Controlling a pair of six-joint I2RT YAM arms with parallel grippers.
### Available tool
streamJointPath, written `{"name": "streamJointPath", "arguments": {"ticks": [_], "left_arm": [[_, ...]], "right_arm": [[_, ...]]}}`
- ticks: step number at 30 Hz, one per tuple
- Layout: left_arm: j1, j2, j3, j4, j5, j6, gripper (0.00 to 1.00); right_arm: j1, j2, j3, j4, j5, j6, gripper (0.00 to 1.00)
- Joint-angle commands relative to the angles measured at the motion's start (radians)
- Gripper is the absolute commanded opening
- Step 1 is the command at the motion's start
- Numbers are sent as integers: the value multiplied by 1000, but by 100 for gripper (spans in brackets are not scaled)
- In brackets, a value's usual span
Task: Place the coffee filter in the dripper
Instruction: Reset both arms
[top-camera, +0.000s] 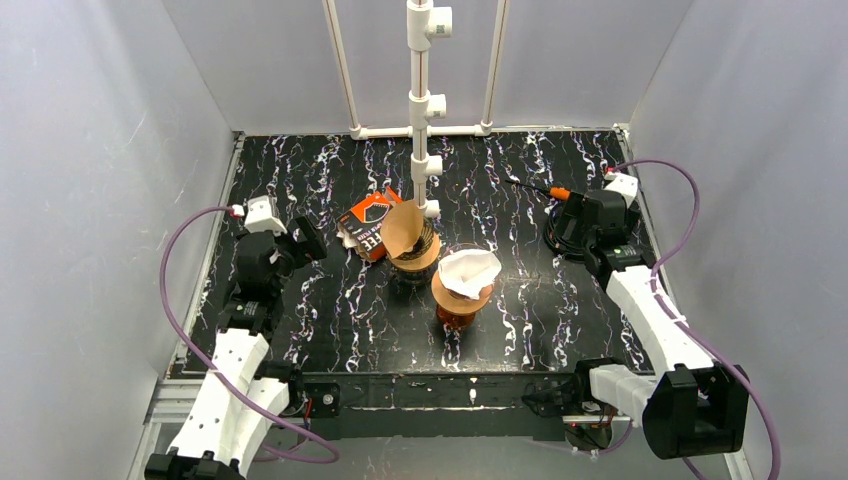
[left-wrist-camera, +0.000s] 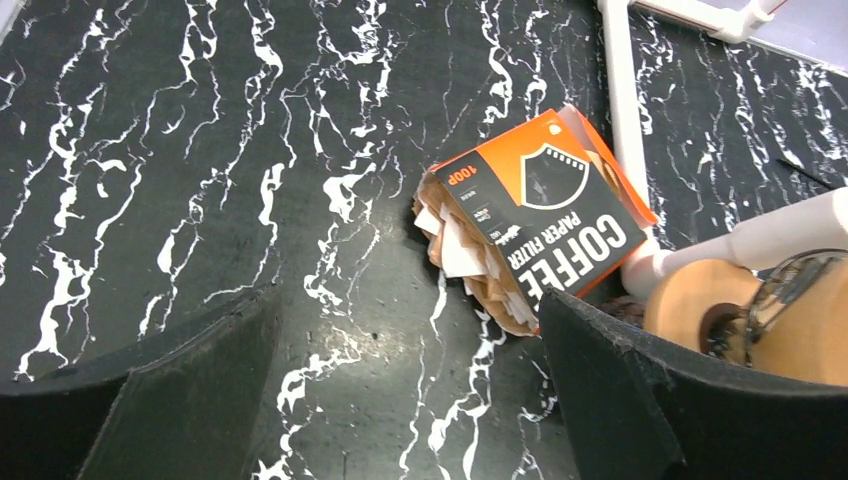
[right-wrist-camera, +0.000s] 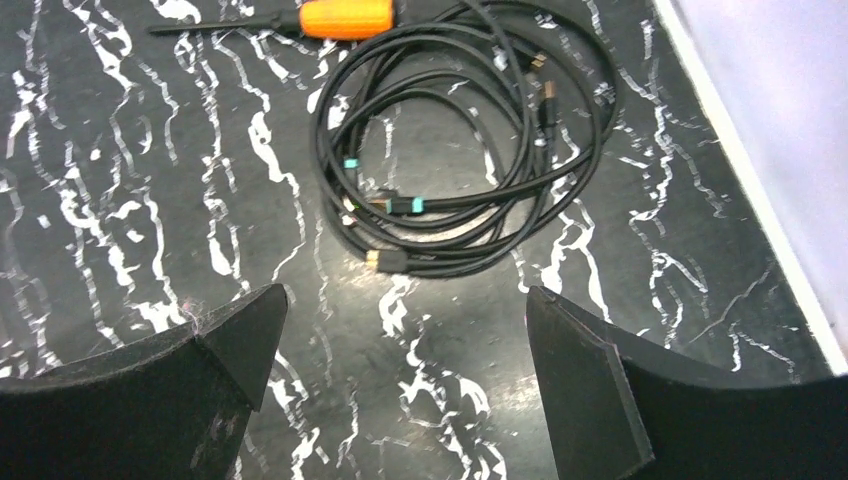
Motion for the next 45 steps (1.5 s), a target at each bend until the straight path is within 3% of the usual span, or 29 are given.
{"name": "streamJointPath", "arguments": {"ticks": [1,10,16,23,31,37,45], "left_arm": [[6,-26,-55,154,-62,83,98],[6,71,-91,173,-117,146,98],[6,146,-198,369,-173,159,98],[6,338,-275,629,-227,209,98],[6,616,-305,991,-182,310,98],[14,780,-332,1202,-180,310,98],[16,788,-318,1175,-197,302,98]], "right_arm": [[-1,-55,-72,159,140,-71,98],[-1,-127,-284,409,177,-138,98],[-1,-93,-380,568,219,-173,99],[-1,42,-463,830,240,-225,98],[-2,189,-568,1185,187,-288,99],[-5,280,-589,1316,135,-314,98],[-9,514,-625,1629,90,-336,98]]}}
